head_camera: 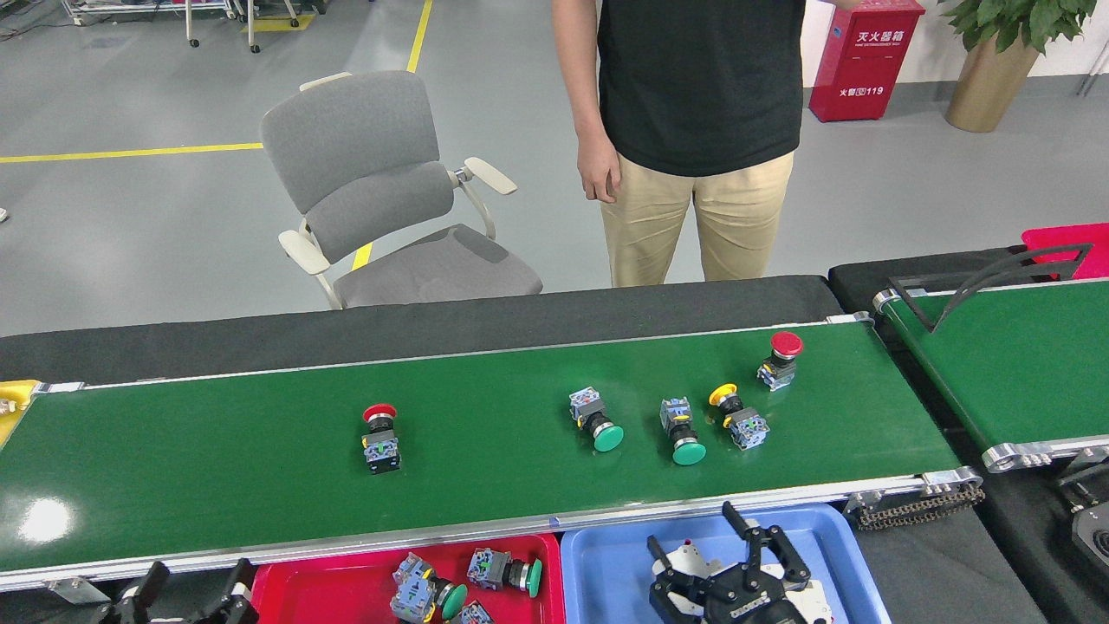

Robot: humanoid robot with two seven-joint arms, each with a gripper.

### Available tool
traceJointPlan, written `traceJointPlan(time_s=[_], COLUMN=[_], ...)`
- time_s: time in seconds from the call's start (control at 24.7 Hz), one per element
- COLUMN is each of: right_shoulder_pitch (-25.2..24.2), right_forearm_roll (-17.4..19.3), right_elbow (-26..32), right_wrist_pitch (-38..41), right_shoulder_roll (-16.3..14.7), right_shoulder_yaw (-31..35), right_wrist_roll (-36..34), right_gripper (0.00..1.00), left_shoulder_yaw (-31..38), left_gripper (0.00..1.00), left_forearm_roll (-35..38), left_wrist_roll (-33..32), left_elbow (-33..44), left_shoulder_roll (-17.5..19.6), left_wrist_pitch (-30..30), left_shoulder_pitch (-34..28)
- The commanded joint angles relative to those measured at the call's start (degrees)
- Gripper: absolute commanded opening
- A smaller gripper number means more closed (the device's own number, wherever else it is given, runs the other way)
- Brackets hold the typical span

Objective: Pick switch part from conveyor to tray

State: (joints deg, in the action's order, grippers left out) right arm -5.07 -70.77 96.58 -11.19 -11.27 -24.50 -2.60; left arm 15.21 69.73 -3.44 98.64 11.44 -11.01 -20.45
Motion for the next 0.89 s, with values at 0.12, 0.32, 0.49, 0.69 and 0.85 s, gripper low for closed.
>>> traceJointPlan(time_s=[0.12,0.32,0.49,0.69,0.85], right_shoulder_pitch=[0.1,6.7,13.8,21.5,25.5], right_forearm_roll=[-0.1,-0.4,-0.4,-0.3,-0.5], right_elbow=[-0.4,-7.1,-14.1,-25.0,-31.3], right_wrist_pitch=[-8.5,-8.2,-6.7,-4.2,-3.1], right_shoulder_roll=[0.3,1.3,3.5,10.1,12.6], right_shoulder_yaw=[0.7,-0.2,-1.8,-2.0,-3.5], right_wrist_roll=[-0.4,0.1,1.4,1.5,1.9], right_gripper=[0.99,0.99,0.99,0.98,0.44], left_shoulder_yaw=[-2.7,-9.1,-9.7,-9.7,-9.8], left_gripper=[0.99,0.99,0.99,0.99,0.99], left_forearm_roll=[0.8,9.1,9.4,9.4,9.3], left_wrist_roll=[0.4,-0.3,-0.4,-0.4,-0.4], left_elbow=[2.8,1.2,-6.2,-15.1,-18.6], left_shoulder_roll=[0.7,0.2,0.5,1.1,2.9], left_wrist_pitch=[-1.6,0.1,1.1,0.8,0.2], left_shoulder_pitch=[1.2,9.7,15.0,21.6,23.8])
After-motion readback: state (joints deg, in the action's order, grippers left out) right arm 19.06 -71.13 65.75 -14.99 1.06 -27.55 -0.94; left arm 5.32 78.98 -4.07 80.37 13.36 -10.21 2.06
